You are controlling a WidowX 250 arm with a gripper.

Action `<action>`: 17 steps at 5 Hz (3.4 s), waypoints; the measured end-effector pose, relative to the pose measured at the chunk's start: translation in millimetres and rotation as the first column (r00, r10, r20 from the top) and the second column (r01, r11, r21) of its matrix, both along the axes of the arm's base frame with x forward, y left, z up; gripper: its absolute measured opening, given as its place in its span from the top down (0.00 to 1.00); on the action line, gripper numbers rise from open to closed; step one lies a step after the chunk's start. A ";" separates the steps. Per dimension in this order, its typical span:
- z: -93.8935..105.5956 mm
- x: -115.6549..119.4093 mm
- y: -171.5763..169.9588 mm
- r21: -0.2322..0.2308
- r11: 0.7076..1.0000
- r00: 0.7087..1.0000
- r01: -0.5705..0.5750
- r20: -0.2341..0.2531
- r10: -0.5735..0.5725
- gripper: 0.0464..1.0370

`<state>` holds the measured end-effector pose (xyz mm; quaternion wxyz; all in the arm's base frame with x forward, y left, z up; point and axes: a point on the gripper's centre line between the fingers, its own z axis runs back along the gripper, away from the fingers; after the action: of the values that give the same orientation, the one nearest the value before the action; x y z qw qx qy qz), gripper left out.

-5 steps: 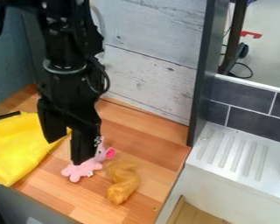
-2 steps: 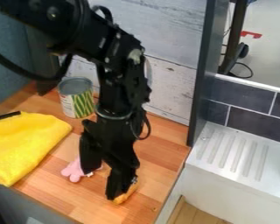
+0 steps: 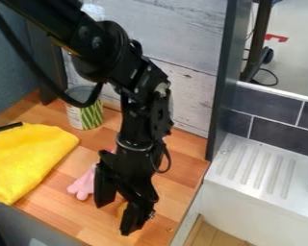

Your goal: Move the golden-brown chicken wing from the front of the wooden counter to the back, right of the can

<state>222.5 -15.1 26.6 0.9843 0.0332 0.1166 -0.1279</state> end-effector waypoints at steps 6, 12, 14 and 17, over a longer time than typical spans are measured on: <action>12.8 15.0 -12.5 -0.037 0.998 0.994 -0.049 0.093 0.052 0.46; 7.6 112.8 68.1 -0.069 0.969 0.967 -0.236 0.079 0.241 0.46; -14.1 125.7 86.4 -0.094 0.954 0.955 -0.286 0.051 0.291 0.46; -12.6 132.0 83.2 -0.128 0.938 0.942 -0.321 0.061 0.331 0.11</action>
<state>354.5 68.1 14.0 0.9961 -0.0386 0.0729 0.0318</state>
